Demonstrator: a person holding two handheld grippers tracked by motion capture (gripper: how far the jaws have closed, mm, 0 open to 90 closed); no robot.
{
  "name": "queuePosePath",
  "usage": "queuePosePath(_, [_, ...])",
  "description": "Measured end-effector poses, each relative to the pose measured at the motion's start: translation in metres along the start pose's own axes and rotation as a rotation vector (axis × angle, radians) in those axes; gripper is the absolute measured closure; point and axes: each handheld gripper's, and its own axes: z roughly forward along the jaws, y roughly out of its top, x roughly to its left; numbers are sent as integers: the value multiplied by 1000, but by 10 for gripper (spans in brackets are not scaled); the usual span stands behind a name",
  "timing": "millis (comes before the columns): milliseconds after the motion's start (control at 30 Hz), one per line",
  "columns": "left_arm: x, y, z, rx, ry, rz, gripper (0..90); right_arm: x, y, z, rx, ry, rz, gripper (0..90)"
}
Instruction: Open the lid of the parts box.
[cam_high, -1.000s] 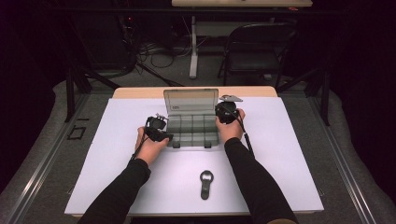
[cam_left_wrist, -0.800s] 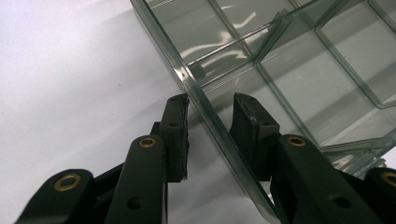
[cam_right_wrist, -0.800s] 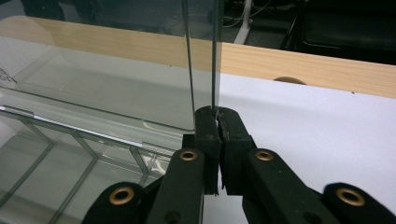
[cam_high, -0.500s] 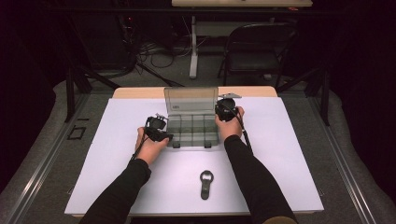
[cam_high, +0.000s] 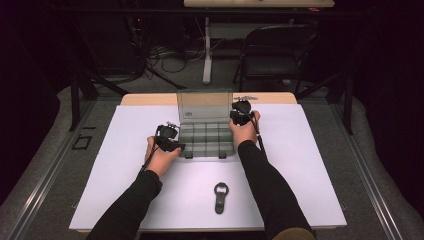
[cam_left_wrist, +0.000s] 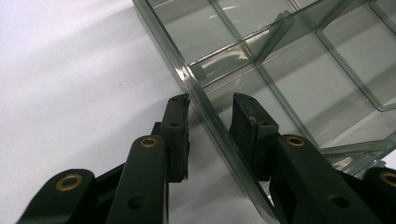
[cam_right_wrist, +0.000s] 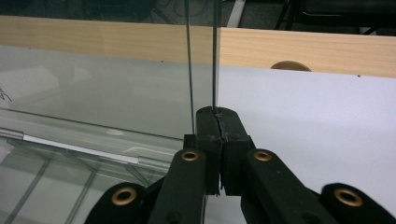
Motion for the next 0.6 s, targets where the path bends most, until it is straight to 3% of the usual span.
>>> queuePosePath(600, [0, -1, 0, -9, 2, -12, 677, -3, 3, 9, 10, 2, 34, 893])
